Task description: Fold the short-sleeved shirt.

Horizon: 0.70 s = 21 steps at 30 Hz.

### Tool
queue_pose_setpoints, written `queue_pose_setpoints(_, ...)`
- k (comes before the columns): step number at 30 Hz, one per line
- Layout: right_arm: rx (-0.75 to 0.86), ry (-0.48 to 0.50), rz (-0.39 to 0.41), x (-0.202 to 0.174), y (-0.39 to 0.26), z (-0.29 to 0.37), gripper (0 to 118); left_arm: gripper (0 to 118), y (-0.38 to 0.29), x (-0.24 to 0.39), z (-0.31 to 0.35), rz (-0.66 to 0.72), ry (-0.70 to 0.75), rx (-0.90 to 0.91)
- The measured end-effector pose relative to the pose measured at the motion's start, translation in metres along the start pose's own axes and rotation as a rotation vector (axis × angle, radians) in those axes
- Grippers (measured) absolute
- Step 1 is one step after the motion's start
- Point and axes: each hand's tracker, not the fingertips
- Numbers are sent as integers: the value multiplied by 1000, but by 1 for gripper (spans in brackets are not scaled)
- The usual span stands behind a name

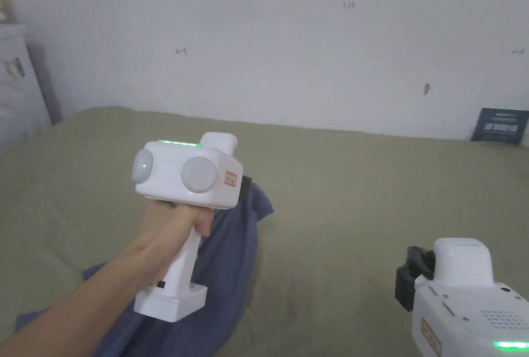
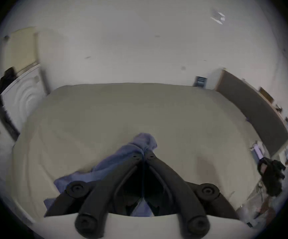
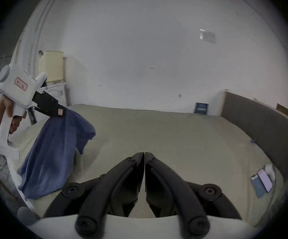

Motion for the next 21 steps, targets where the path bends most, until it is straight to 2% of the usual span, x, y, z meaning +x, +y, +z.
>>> queue_pose_setpoints(8,-20,-231,-42,97,-13,19,8,0,9,161,-91,-142,-299,-60)
queue_pose_setpoints(10,-32,-256,-59,114,-19,19,8,0,5,185,-119,-160,-337,-88)
queue_pose_setpoints(14,-63,-304,-83,135,-34,7,8,0,-30,215,-170,-155,-347,-171)
queue_pose_setpoints(20,-127,-302,-101,139,-61,-15,8,0,-85,212,-251,-135,-285,-334)
queue_pose_setpoints(21,-135,-295,-104,137,-64,-18,8,0,-97,215,-231,-137,-273,-330)
